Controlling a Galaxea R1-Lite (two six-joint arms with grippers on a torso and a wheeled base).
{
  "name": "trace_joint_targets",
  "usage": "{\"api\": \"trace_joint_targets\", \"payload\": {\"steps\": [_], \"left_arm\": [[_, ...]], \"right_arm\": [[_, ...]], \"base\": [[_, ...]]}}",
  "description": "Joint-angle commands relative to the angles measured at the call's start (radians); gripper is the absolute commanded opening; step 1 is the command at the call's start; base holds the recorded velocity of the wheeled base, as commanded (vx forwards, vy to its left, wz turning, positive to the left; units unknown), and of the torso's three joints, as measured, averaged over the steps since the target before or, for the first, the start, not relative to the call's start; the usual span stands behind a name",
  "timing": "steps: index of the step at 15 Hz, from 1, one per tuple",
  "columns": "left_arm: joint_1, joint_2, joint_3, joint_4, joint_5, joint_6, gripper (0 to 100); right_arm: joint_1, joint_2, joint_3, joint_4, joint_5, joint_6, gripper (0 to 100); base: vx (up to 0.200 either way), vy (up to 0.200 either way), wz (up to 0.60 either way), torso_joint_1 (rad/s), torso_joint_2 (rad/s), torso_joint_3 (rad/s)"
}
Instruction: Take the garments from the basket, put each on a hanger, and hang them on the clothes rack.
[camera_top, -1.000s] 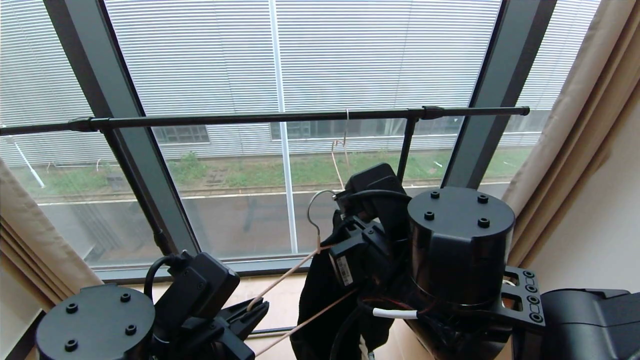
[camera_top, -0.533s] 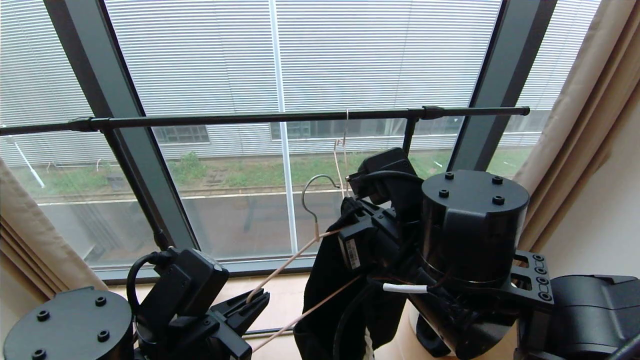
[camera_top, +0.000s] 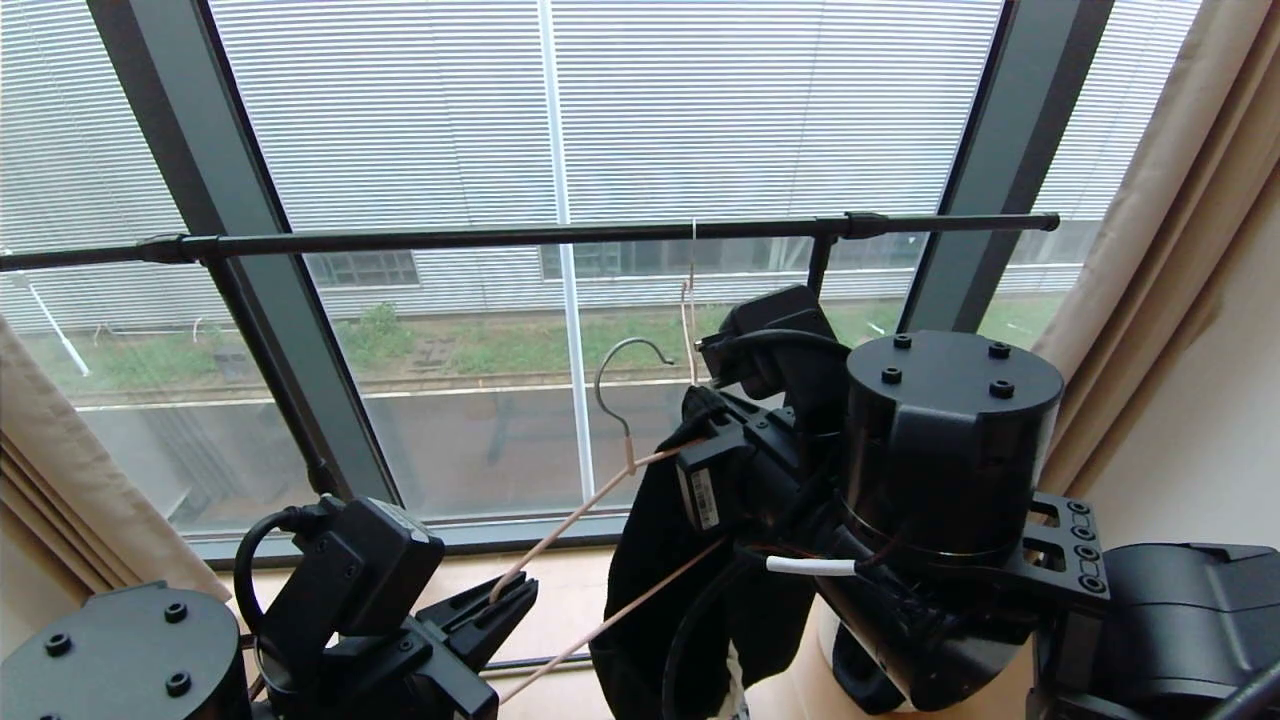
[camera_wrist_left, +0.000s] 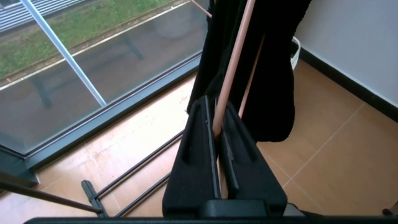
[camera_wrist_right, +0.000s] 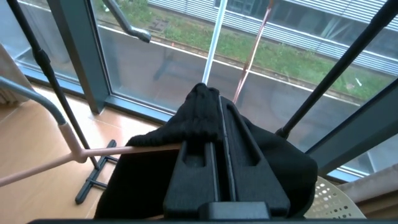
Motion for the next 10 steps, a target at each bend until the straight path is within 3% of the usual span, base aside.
{"api": "trace_joint_targets", "payload": {"steps": [1,3,10], "left_arm": [[0.000,0.003,0.007,-0.015,0.000,0.000,0],[-0.002,0.018,0.016,-0.030,0.000,0.000,0],[-0.003,0.029,0.025,-0.064,0.000,0.001,0]], "right_arm": [[0.001,0.000,-0.001,-0.001,0.000,0.001,0],[0.017,-0.002,-0.016,-0.001,-0.001,0.038,0],[0.054,-0.005,-0.030,-0.003,-0.027,0.055,0]], "base": [[0.000,0.000,0.00,0.000,0.00,0.000],[0.000,0.000,0.00,0.000,0.00,0.000],[0.000,0.000,0.00,0.000,0.00,0.000]]}}
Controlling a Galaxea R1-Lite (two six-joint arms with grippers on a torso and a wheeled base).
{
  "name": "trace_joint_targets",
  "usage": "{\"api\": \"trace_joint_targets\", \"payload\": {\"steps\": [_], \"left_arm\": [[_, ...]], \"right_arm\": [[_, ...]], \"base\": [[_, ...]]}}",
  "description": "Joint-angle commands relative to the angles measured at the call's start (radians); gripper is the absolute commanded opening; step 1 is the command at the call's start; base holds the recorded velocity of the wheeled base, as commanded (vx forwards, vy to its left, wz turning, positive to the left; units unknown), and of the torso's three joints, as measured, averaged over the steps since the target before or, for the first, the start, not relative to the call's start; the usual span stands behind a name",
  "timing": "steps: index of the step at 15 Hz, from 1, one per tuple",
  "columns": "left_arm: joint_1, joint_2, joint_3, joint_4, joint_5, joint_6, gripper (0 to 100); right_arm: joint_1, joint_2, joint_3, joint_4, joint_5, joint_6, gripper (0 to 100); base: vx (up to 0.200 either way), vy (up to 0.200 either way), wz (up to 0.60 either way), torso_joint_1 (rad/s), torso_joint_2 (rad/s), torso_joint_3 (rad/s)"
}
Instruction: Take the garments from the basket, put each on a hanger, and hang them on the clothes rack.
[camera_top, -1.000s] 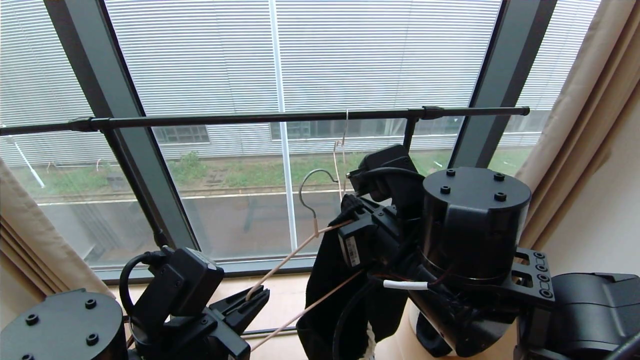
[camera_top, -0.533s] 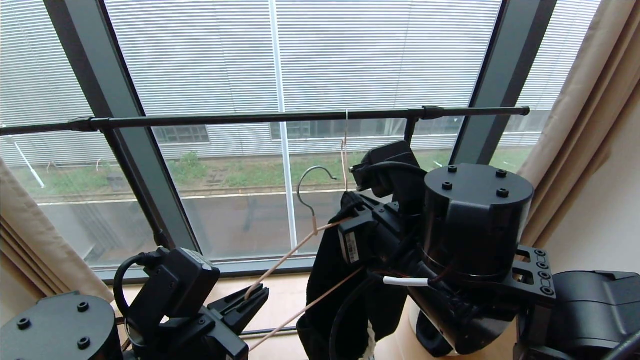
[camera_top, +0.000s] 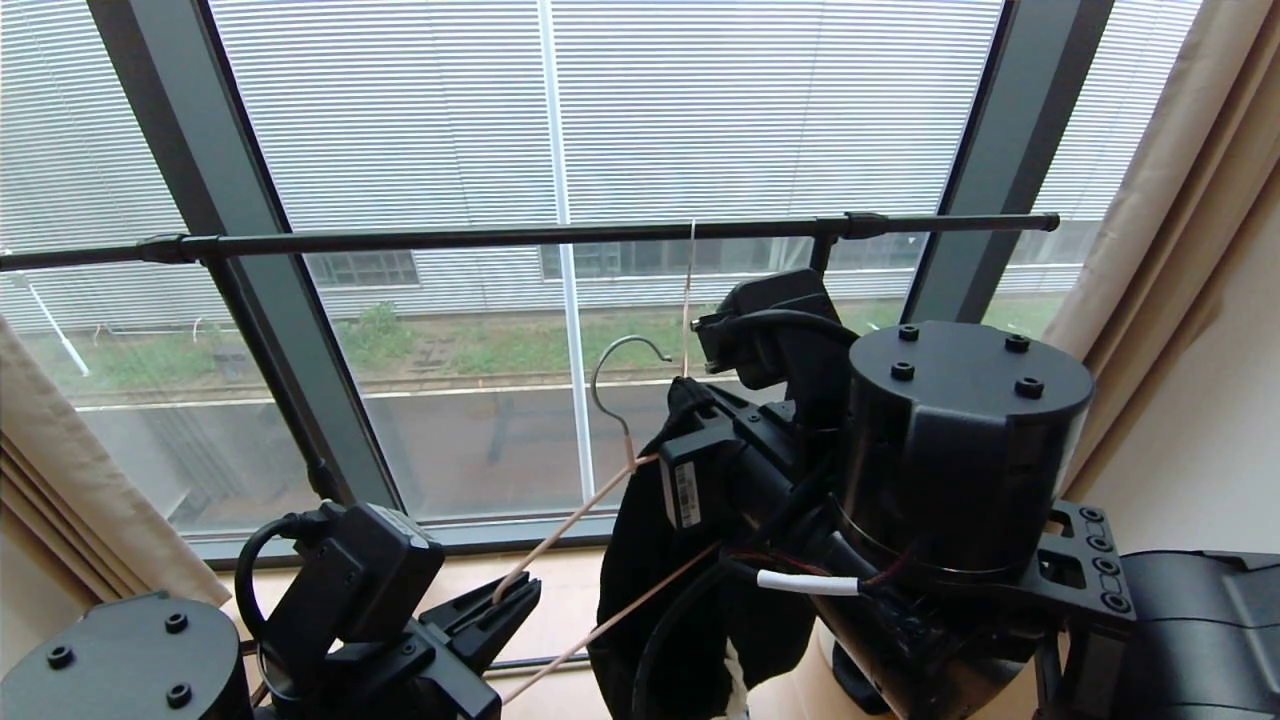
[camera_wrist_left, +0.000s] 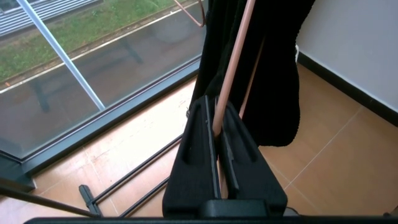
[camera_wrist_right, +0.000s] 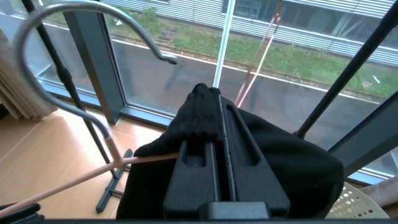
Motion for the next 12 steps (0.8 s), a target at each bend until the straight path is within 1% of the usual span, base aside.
{"api": "trace_joint_targets", "payload": {"steps": [1,5,6,8,12], "left_arm": [[-0.002,0.004,0.001,0.000,-0.001,0.000,0],[-0.002,0.004,0.004,-0.023,-0.001,0.000,0],[-0.002,0.004,0.004,-0.025,-0.001,0.000,0],[-0.003,0.004,0.007,-0.025,-0.001,0.000,0],[-0.003,0.004,0.010,-0.037,-0.001,0.000,0]], "right_arm": [[0.008,0.000,0.000,-0.001,-0.001,0.001,0],[0.008,0.005,-0.007,-0.001,-0.014,0.005,0],[0.006,0.005,-0.005,-0.001,-0.015,0.008,100],[0.002,0.003,-0.014,-0.001,-0.033,0.008,100],[-0.046,0.002,-0.030,-0.001,-0.033,0.008,100]], "base": [[0.000,0.000,0.00,0.000,0.00,0.000],[0.000,0.000,0.00,0.000,0.00,0.000],[0.000,0.000,0.00,0.000,0.00,0.000],[0.000,0.000,0.00,0.000,0.00,0.000],[0.000,0.000,0.00,0.000,0.00,0.000]]}}
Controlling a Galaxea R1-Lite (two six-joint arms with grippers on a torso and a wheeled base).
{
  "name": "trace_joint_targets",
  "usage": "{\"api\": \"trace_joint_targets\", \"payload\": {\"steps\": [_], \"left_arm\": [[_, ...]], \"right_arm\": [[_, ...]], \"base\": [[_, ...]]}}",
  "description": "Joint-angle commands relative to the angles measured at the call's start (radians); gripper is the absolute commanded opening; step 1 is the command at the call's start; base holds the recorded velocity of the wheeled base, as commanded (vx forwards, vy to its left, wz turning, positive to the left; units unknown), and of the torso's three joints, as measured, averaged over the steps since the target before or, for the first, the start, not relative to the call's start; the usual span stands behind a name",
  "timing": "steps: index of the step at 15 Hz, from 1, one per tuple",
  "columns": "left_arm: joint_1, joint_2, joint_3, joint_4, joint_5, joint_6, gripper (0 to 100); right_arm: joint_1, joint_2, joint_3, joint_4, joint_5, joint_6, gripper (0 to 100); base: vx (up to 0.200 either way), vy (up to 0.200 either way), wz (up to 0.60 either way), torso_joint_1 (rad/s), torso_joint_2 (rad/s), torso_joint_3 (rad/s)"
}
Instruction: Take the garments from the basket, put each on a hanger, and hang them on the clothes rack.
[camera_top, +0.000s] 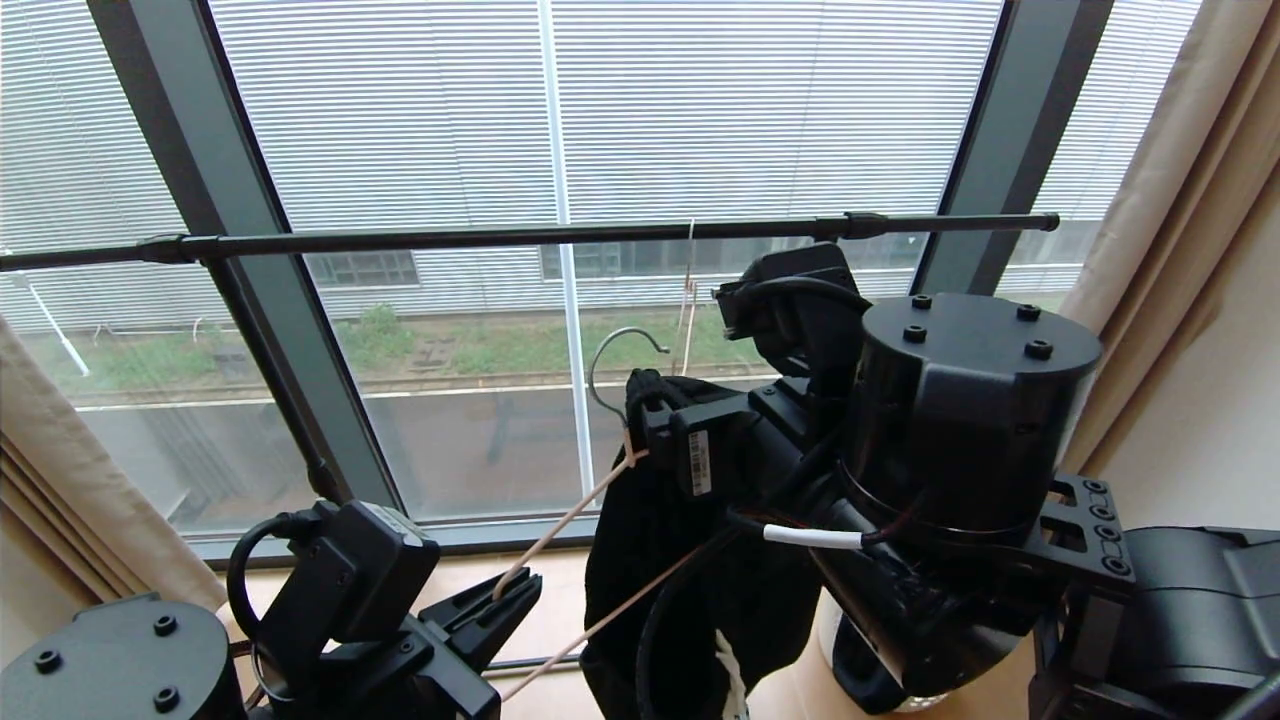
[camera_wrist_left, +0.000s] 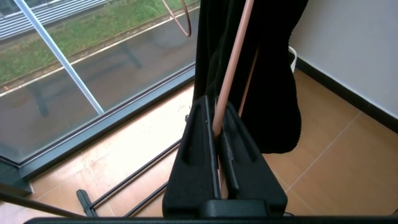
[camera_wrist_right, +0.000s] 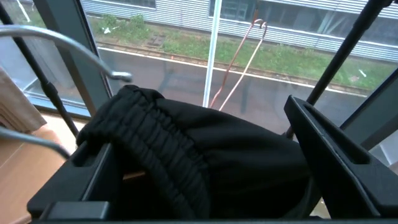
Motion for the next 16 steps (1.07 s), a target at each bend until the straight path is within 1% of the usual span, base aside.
{"api": "trace_joint_targets", "payload": {"steps": [1,6,10,12,16], "left_arm": [[-0.001,0.000,0.002,-0.001,0.001,0.000,0],[-0.014,0.000,0.002,-0.003,0.000,0.000,0],[0.009,0.003,-0.001,-0.023,0.001,-0.002,0],[0.023,0.012,-0.002,-0.024,0.001,-0.002,0],[0.042,0.031,-0.004,-0.052,0.001,-0.002,0]], "right_arm": [[-0.014,0.004,-0.007,0.000,0.000,0.000,100],[-0.014,0.023,-0.014,0.000,-0.002,0.003,100],[0.000,0.012,0.003,0.009,-0.005,0.002,100],[0.003,0.009,0.004,0.010,-0.029,-0.001,100],[0.026,0.001,0.018,0.015,-0.034,-0.003,100]], "base": [[0.000,0.000,0.00,0.000,0.00,0.000],[0.000,0.000,0.00,0.000,0.00,0.000],[0.000,0.000,0.00,0.000,0.00,0.000],[0.000,0.000,0.00,0.000,0.00,0.000],[0.000,0.000,0.00,0.000,0.00,0.000]]}}
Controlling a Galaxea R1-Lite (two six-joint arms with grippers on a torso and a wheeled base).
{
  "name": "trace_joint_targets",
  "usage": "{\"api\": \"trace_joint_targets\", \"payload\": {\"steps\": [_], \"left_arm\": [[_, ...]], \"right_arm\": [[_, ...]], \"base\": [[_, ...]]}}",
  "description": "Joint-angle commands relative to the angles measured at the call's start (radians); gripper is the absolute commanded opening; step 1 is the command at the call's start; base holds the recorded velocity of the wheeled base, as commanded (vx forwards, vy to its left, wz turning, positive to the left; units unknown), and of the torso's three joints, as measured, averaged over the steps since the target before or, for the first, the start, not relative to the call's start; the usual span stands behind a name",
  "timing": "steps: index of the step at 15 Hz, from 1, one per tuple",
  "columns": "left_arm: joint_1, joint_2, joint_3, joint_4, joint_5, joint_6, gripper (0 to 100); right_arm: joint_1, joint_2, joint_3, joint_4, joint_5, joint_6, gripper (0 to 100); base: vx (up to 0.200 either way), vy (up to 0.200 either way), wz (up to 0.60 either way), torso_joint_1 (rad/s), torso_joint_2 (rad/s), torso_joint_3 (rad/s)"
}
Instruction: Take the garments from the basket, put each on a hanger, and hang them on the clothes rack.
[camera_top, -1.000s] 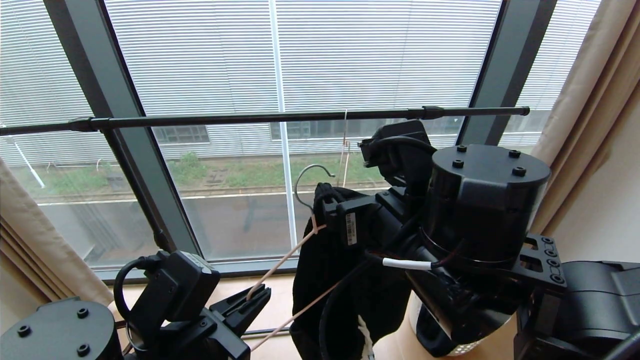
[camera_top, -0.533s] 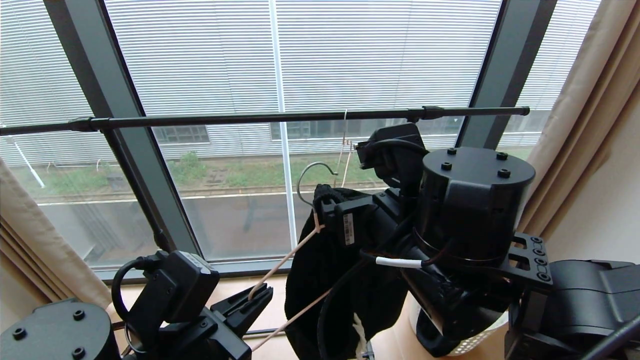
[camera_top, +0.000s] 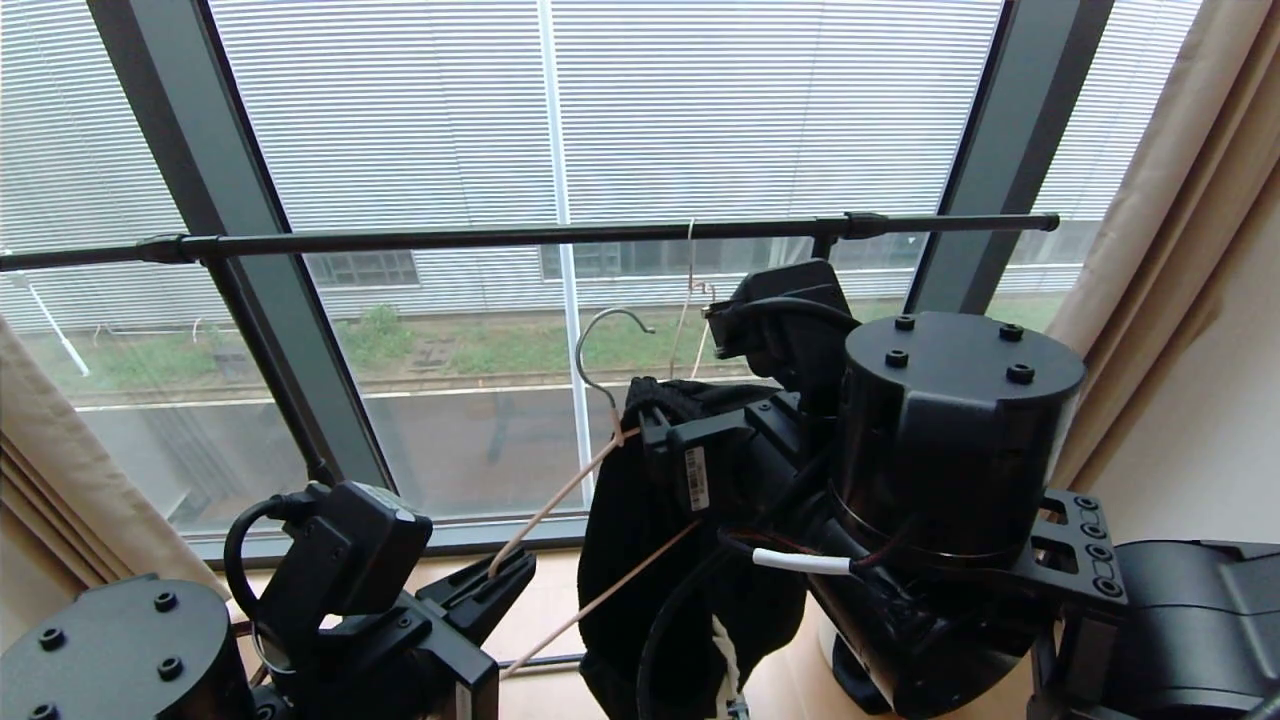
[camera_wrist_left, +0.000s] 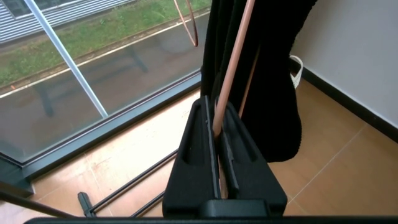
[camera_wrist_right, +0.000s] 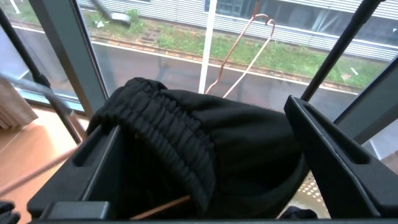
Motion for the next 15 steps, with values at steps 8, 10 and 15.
{"api": "trace_joint_targets", "payload": {"steps": [8,10,15], "left_arm": [[0.005,0.010,-0.001,-0.010,0.001,-0.002,0],[0.005,0.010,-0.003,-0.010,0.001,-0.004,0],[0.006,0.008,-0.001,-0.027,0.001,-0.002,0]], "right_arm": [[0.025,-0.025,0.019,0.003,0.000,-0.006,100],[0.025,-0.032,0.028,0.003,0.000,-0.017,100],[0.042,-0.033,0.034,0.001,0.002,-0.022,100]], "base": [[0.000,0.000,0.00,0.000,0.00,0.000],[0.000,0.000,0.00,0.000,0.00,0.000],[0.000,0.000,0.00,0.000,0.00,0.000]]}}
